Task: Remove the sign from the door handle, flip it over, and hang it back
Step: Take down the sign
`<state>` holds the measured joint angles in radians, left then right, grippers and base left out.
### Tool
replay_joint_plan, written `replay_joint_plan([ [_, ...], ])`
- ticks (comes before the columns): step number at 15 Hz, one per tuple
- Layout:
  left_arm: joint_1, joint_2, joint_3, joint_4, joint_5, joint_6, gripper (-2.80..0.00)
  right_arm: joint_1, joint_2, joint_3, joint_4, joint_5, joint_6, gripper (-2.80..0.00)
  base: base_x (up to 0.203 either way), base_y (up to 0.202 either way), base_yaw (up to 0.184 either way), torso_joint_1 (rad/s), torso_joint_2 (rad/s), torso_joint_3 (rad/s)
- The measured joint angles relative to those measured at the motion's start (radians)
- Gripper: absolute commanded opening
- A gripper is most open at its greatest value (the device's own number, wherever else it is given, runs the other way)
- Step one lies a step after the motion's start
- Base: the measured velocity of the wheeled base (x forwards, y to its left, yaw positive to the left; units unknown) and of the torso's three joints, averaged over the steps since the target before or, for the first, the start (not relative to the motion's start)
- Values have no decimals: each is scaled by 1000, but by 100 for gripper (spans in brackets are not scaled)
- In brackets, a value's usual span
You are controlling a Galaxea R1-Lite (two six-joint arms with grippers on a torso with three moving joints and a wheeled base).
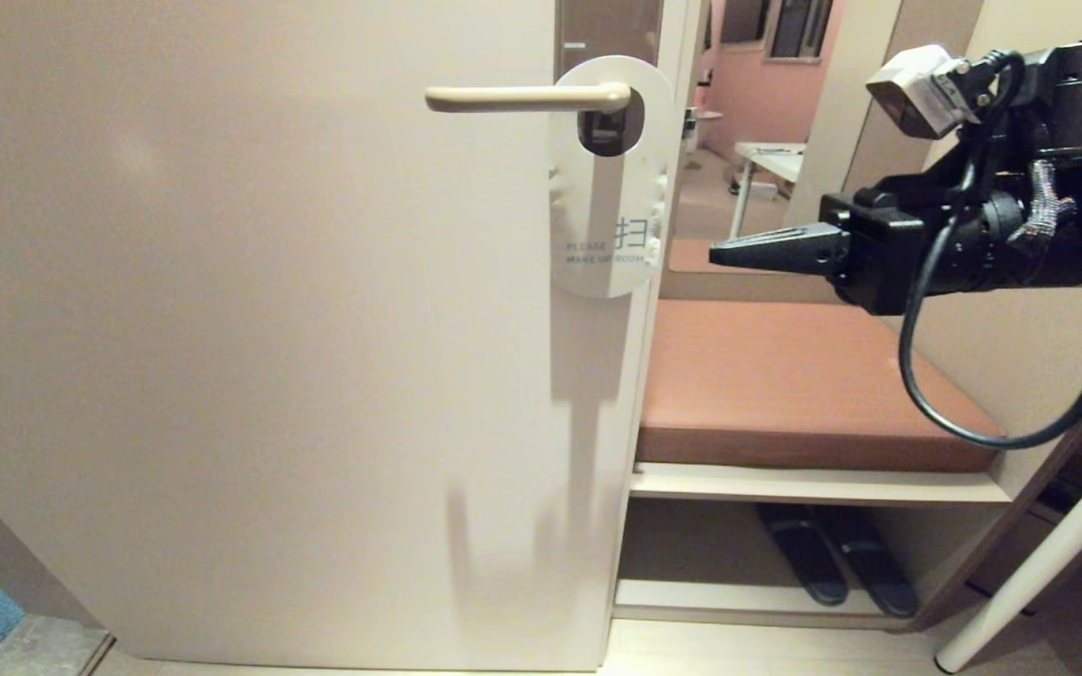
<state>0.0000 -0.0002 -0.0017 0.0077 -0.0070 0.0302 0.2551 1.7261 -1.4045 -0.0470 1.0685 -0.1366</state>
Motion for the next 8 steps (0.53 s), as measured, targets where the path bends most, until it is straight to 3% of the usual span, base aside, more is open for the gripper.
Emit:
replay_joint_plan([
  [4,0,0,0,0,0,1,-280,21,107,-107,0,25,0,-280,0,0,0,0,0,0],
  [8,0,0,0,0,0,0,-280,21,137,-128,0,32,-1,-280,0,0,0,0,0,0],
])
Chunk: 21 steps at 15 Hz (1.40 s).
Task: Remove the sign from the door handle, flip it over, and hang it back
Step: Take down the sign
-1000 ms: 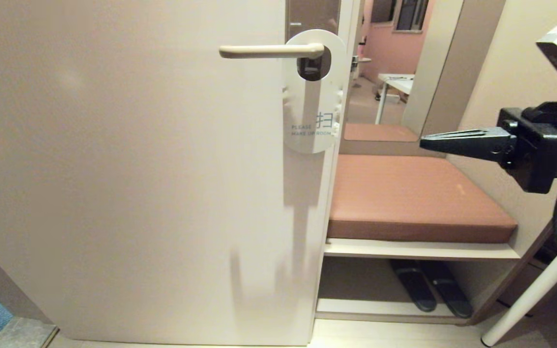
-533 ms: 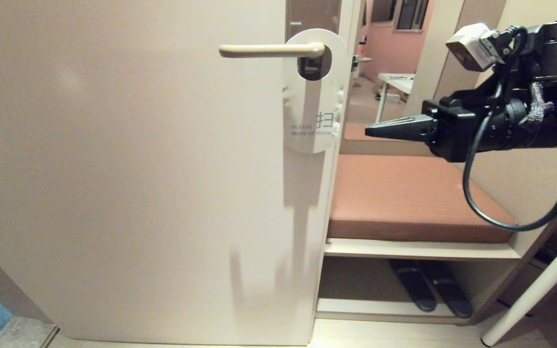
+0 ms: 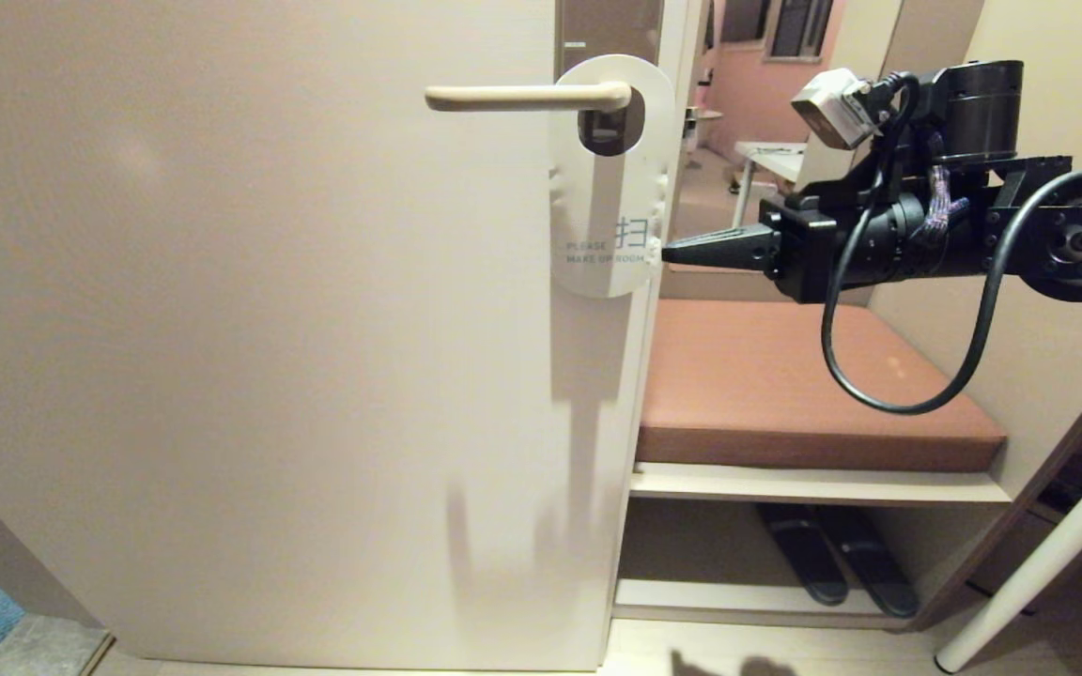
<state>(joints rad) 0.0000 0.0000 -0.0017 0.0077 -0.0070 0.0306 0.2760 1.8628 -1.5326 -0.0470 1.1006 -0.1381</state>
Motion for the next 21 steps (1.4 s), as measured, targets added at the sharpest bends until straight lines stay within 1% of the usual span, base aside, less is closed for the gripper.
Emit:
replay_joint_plan([
  [9,0,0,0,0,0,0,-280,-54,-6,-6,10,-1,1,-280,0,0,0,0,0,0],
  [10,0,0,0,0,-1,0,-280,-55,-6,-5,10,0,1,0,0,0,0,0,0,0],
  [16,0,0,0,0,0,0,-280,-56,8,-19,-5,-1,-10,0,0,0,0,0,0,0],
  [19,0,0,0,0,-1,0,-280,-55,20,-33,-5,-1,-61,0,0,0,0,0,0,0],
  [21,0,0,0,0,0,0,-280,-53,26,-38,-5,-1,-76,0,0,0,0,0,0,0],
])
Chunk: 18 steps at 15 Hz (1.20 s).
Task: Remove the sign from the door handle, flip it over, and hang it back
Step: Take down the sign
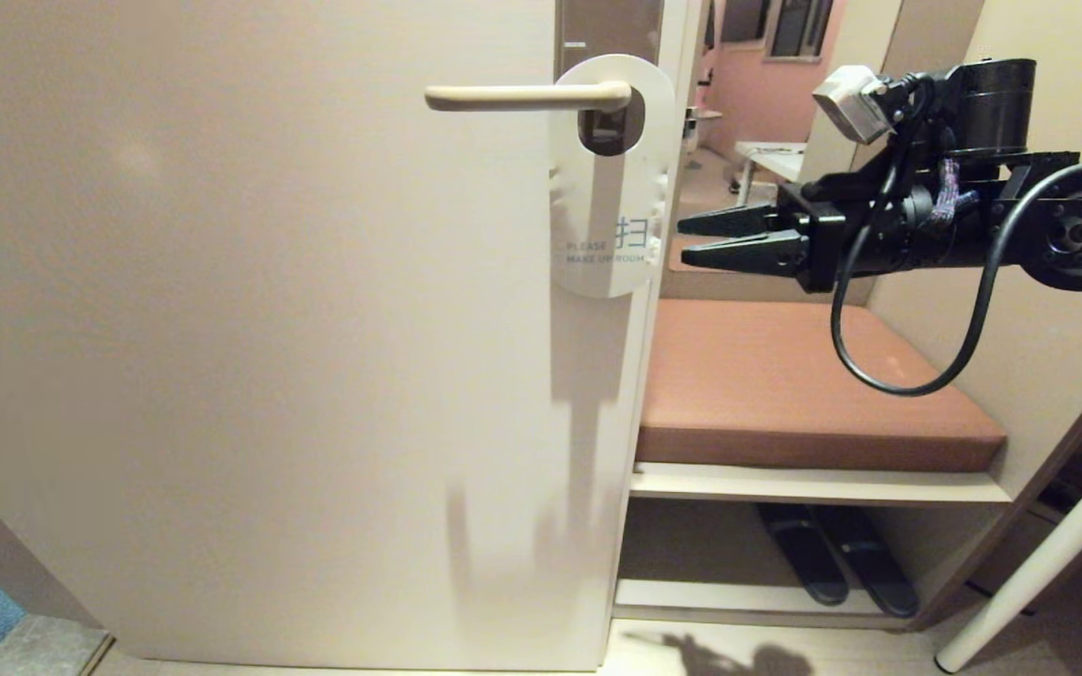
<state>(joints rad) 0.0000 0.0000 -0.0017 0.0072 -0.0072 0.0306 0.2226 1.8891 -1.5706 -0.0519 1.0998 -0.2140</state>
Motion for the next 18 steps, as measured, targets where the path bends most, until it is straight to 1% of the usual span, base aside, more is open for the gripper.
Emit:
replay_joint_plan([
  [7,0,0,0,0,0,0,-280,27,16,-51,-3,1,6,0,0,0,0,0,0,0],
  [18,0,0,0,0,-1,0,-280,68,37,-78,-2,1,6,0,0,0,0,0,0,0],
])
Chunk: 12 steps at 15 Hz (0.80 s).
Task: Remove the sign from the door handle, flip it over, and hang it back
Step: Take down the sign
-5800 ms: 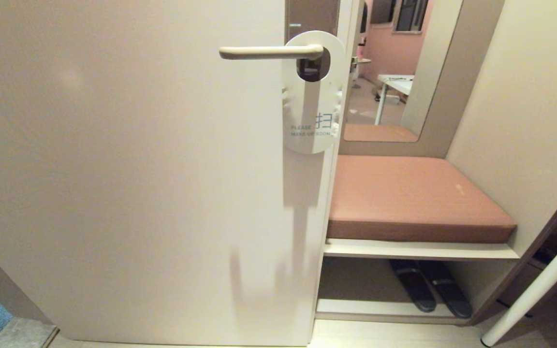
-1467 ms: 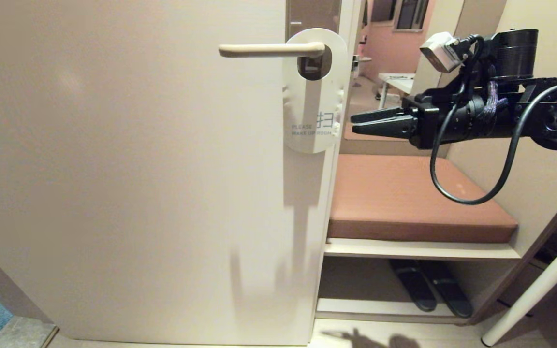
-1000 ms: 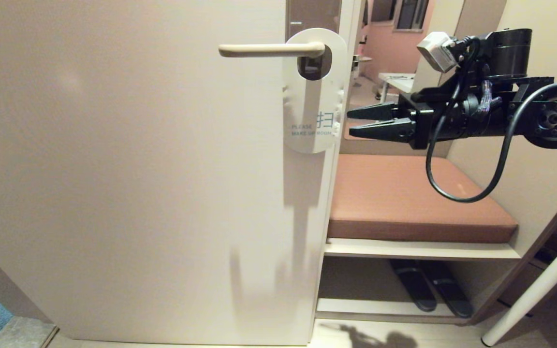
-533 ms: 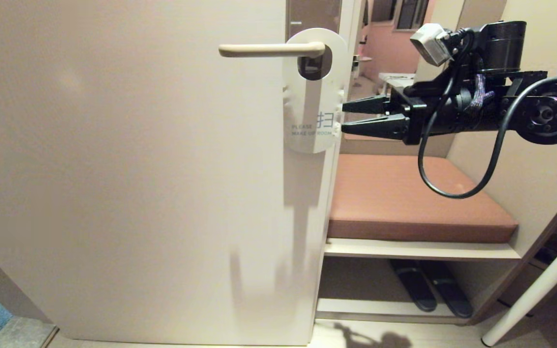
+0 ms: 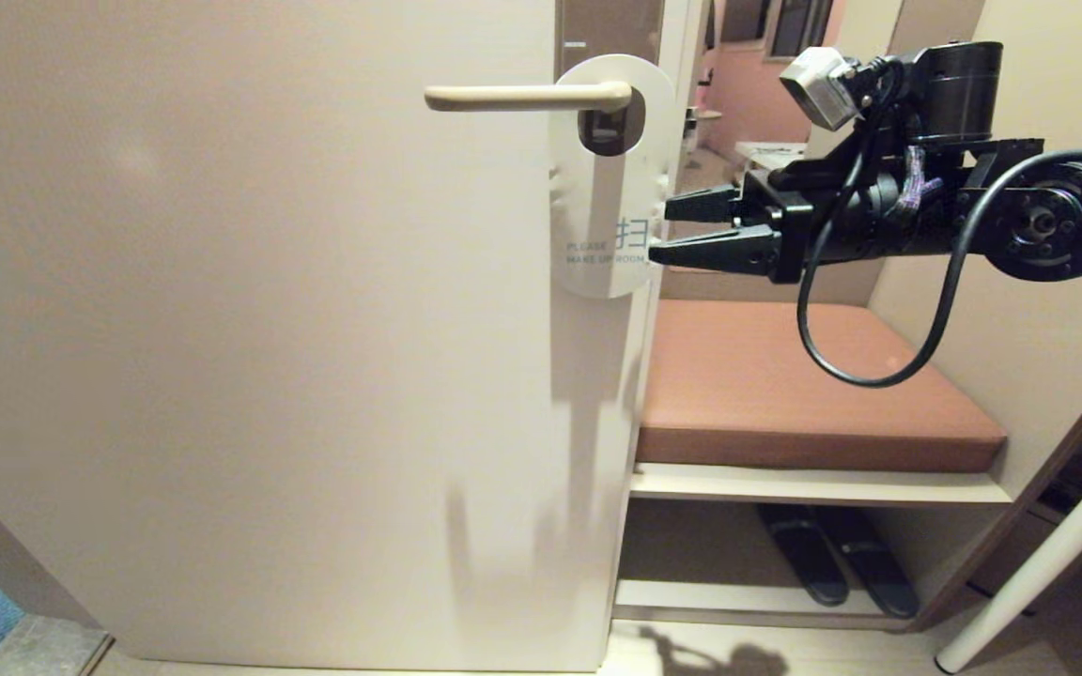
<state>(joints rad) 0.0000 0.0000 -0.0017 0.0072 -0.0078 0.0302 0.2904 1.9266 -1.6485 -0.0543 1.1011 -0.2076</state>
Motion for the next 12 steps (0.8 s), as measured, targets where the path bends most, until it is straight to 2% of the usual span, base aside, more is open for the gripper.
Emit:
replay_joint_plan([
  [12,-1,0,0,0,1,0,-280,27,15,-35,3,14,17,0,0,0,0,0,0,0],
])
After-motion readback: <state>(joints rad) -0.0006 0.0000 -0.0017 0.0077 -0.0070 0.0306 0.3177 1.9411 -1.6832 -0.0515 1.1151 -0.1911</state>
